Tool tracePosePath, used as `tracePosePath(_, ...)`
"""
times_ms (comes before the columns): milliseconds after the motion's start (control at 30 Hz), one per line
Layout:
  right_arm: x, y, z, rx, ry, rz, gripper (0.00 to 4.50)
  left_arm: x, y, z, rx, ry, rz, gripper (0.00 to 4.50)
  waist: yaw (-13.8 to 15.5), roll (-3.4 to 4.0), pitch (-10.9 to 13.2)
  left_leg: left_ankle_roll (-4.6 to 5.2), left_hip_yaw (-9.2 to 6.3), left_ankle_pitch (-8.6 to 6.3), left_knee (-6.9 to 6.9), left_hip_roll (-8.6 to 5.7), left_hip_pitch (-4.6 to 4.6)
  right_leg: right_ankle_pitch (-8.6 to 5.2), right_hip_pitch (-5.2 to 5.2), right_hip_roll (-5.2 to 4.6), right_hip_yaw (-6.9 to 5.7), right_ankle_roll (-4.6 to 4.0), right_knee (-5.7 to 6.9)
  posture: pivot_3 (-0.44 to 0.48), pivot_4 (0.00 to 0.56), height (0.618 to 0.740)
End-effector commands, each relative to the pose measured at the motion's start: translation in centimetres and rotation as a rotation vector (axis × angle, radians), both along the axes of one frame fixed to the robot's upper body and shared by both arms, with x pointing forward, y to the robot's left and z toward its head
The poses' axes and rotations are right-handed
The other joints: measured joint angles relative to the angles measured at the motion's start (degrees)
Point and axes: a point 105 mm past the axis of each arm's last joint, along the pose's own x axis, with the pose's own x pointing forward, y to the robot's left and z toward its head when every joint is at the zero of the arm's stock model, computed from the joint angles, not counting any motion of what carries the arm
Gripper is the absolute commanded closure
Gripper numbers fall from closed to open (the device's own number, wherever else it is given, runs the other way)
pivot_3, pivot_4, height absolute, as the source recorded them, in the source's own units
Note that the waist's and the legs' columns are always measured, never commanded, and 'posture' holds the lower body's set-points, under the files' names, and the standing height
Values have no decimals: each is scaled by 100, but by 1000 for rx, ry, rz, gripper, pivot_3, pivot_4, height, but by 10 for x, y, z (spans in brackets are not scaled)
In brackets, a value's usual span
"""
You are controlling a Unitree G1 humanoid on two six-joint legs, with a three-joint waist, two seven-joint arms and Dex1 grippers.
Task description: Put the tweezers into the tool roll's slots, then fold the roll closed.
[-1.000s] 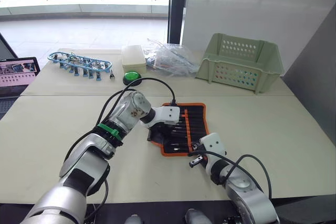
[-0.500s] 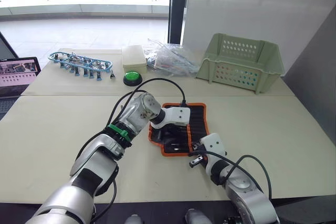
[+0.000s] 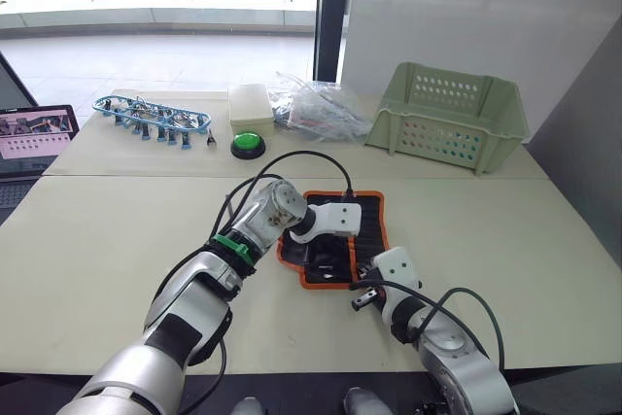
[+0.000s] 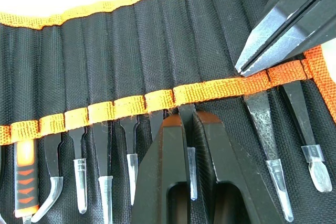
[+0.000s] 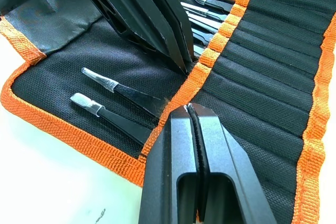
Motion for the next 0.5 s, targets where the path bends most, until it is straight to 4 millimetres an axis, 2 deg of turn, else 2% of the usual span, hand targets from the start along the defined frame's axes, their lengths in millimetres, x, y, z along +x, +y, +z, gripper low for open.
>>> tracePosePath(33,-13,10,-28,-6,135,57,4500,4,7,37,-118,-58,27,3392,-16,1,1,0,0,0,0,0,0,0,-1,0,0,0,0,0,150,713)
tracePosePath(167,-13,10,-28,-9,134,60,4500,-5,28,58,-195,-43,57,2064,-51,15,2,0,-3,0,-2,2,0,0,-3,1,-1,0,3,0,150,713)
tracePosePath(300,-12,9,-29,-17,136,70,4500,-18,87,67,-233,-40,210,724,-86,39,5,0,-3,0,-4,4,8,0,-1,1,1,0,5,0,150,713)
tracePosePath(367,-11,7,-29,-19,136,72,4500,-27,103,68,-271,-41,270,95,-63,43,8,0,-6,0,-5,5,10,0,-1,2,-1,-1,9,0,150,713)
tracePosePath(500,-9,6,-29,-26,137,81,4500,-32,138,74,-469,-162,497,40,-7,39,8,-1,-8,0,2,3,8,0,11,-5,-2,0,2,0,150,713)
